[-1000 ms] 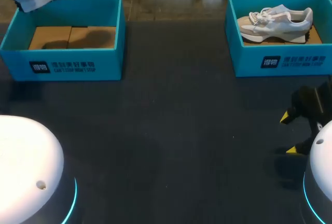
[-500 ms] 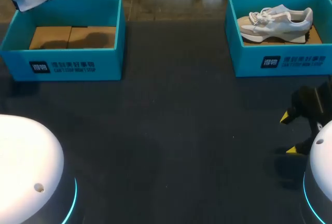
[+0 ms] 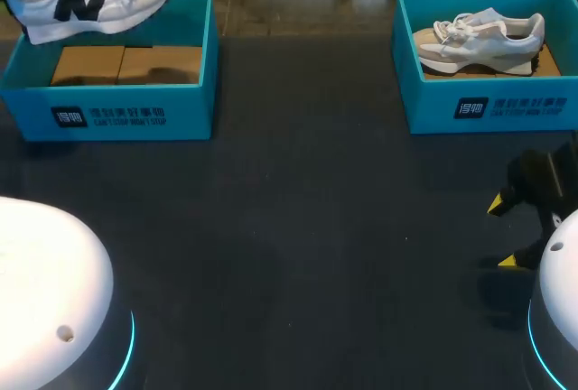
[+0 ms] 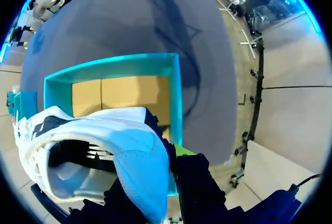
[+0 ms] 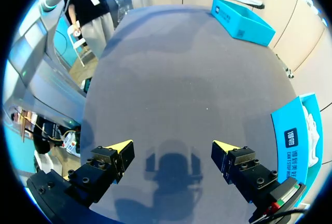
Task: Take the shoe out of the shoebox, open the shoe tongue, remove and reinsert the insole, then place the shoe into the shoebox
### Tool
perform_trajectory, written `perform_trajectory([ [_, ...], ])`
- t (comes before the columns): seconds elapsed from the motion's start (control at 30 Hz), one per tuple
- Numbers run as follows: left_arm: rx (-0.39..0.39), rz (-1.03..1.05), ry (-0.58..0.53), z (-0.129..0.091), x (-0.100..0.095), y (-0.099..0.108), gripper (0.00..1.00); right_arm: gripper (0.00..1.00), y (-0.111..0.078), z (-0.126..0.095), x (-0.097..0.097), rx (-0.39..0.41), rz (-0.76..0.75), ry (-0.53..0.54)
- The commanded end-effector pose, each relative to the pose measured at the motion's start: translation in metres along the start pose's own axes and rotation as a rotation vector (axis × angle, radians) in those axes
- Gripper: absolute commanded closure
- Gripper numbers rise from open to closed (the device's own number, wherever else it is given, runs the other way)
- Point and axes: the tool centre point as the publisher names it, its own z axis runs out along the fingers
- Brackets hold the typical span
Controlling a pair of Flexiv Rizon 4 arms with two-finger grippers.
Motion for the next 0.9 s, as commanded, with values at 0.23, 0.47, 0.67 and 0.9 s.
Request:
perform_trajectory([
  [0.23, 0.03, 0.05, 0.032, 0.015, -0.002, 0.003, 1.0, 0.0, 0.0, 0.0, 0.001, 0.001, 0.0, -0.002],
  [0.47, 0.018, 0.042, 0.107, 0.02, -0.006, 0.002, 1.0, 0.0, 0.0, 0.0, 0.001, 0.001, 0.0, -0.002],
  [0.67, 0.018, 0.042, 0.107, 0.02, -0.006, 0.002, 1.0, 0.0, 0.0, 0.0, 0.001, 0.001, 0.0, -0.002],
  [0.9, 0.016, 0.045, 0.105, 0.025, -0.008, 0.006, 1.0, 0.0, 0.0, 0.0, 0.001, 0.001, 0.0, -0.002],
])
